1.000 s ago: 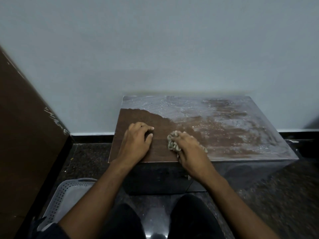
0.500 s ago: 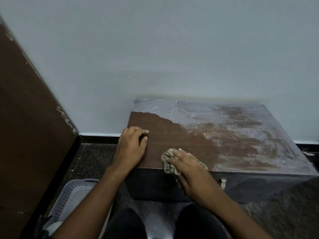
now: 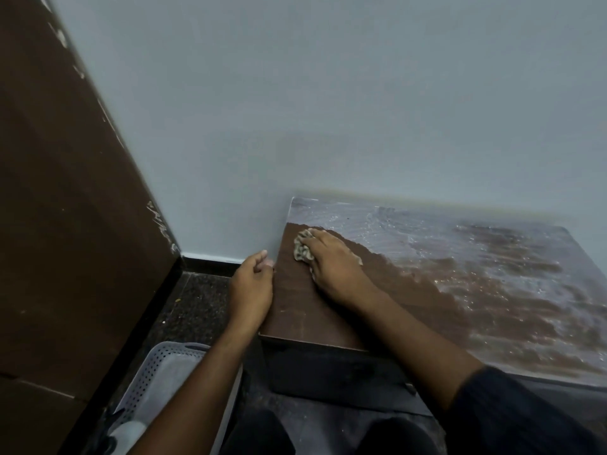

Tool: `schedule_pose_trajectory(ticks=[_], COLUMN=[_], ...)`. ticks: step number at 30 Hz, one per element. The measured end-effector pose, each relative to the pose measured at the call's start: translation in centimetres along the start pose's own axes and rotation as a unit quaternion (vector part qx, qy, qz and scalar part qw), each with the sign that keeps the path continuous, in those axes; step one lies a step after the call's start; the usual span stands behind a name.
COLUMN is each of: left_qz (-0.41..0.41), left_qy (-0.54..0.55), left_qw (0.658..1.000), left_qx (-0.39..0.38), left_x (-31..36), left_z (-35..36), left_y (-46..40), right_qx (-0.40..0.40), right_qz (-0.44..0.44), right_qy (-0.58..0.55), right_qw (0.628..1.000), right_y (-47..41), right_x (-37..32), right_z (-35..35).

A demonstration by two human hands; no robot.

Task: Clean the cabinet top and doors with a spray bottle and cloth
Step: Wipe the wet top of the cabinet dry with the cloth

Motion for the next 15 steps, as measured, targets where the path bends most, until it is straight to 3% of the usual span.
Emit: schedule_pose_trajectory(ticks=[5,12,15], left_qz=[-0.077,-0.095,-0.106], left_qy=[0.089,0.070,0.089], left_qw=[0.993,0.993,0.990], left_qx=[-0.011,-0.005,-0.028], left_x=[-1.9,-3.1,-3.5], left_z=[-1.1,-1.5,-0.5], left_y=[-0.1,-1.0,-1.2], right_qx=[0.004,-0.066,-0.081], right_qz=[-0.030,-0.132,-0.129], right_qy=[-0.010,-0.059,-0.047], right_qw=[0.999,0.987,0.987], right_y=[-3.8,7.4,8.0], right_x=[-3.2,-8.1,-7.3], right_z=[2.0,2.1,1.8])
Point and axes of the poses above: each hand's wrist, its own y-axis away from the middle knuckle, its own z-axis out of the palm, x = y × z, the point moved 9 cm from there along -y, towards the middle knuckle, and after that the axes turned 9 degrees about -z, right-handed, at the moved point
